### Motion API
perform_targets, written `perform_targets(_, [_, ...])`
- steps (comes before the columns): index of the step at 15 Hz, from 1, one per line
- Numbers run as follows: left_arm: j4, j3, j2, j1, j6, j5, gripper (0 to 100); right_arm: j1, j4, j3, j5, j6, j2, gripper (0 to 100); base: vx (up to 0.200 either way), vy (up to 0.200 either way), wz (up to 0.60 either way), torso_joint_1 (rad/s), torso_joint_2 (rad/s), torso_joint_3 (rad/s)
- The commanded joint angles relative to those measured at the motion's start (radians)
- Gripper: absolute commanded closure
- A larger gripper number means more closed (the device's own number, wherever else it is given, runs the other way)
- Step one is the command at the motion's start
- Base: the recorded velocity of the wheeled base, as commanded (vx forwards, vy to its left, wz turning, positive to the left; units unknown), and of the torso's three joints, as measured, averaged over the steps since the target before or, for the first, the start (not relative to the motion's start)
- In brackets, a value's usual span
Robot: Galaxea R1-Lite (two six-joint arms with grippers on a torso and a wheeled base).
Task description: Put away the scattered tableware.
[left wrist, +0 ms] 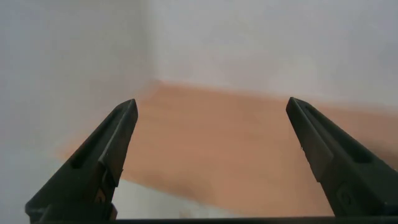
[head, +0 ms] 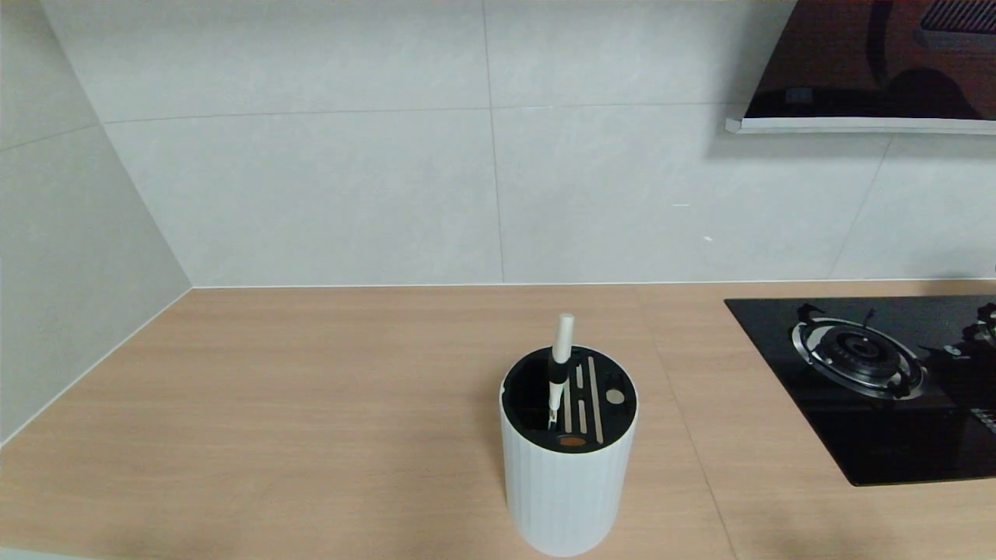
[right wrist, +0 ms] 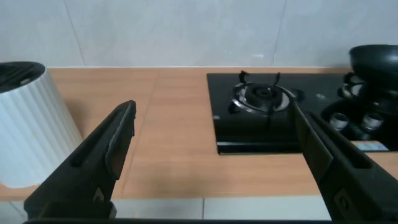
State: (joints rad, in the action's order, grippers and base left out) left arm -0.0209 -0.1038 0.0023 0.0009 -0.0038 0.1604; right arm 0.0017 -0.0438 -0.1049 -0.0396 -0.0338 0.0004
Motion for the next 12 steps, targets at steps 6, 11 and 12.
perform_targets(6, [0.015,0.104,-0.002,-0.001,0.01,-0.144,0,0.0,0.053,0.102,0.037,0.002,0.001,0,0.0,0.0,0.0,0.0,0.0,0.0])
perform_targets(11, [0.015,0.104,-0.002,-0.001,0.002,-0.142,0,0.0,0.047,0.103,0.038,0.009,0.0,0,0.0,0.0,0.0,0.0,0.0,0.0])
perform_targets(12, [0.015,0.104,-0.002,-0.001,0.002,-0.142,0,0.0,0.047,0.103,0.04,0.009,0.001,0,0.0,0.0,0.0,0.0,0.0,0.0])
